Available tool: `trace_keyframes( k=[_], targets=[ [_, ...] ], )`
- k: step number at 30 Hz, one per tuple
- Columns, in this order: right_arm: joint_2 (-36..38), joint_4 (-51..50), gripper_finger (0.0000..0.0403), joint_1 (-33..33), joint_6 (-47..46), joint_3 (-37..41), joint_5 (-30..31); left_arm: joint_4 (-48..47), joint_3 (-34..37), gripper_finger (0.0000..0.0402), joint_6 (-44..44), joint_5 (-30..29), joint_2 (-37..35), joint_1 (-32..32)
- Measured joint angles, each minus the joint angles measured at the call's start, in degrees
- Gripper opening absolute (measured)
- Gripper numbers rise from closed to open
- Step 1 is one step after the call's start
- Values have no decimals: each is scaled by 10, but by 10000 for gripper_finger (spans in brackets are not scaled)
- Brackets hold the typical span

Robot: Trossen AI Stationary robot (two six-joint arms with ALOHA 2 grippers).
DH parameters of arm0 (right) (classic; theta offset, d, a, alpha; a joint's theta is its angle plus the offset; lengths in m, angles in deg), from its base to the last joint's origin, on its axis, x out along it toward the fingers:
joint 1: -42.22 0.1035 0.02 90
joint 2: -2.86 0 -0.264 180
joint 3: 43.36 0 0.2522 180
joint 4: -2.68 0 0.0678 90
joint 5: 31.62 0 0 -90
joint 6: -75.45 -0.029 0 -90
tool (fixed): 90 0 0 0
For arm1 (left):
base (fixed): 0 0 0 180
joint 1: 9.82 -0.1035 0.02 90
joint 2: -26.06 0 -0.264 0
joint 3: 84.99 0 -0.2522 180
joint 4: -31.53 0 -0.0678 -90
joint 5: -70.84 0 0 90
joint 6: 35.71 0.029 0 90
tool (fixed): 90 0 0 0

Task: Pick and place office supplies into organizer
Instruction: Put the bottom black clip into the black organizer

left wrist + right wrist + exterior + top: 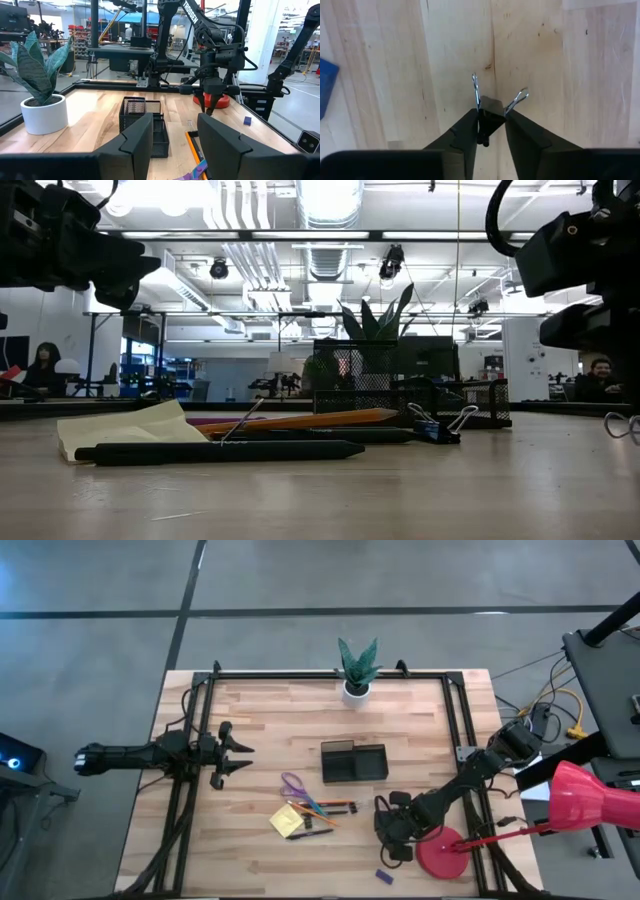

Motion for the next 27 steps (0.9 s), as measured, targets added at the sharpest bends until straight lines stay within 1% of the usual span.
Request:
trace_keyframes(
  k=[7, 9, 14, 20, 27],
  targets=[
    [0, -1, 25, -4, -10, -5, 0, 0, 0, 141, 0, 0, 0, 0],
    [0, -2, 16, -7, -21, -9, 1, 0, 0, 141, 0, 0, 0, 0],
    [0, -1, 15, -21, -39, -23, 27, 0, 0, 141, 0, 0, 0, 0],
    [0, -25, 14, -36, -50, -40, 37, 0, 0, 141, 0, 0, 0, 0],
    [0, -38, 14, -69, -46, -95, 134, 0, 0, 141, 0, 0, 0, 0]
  ],
)
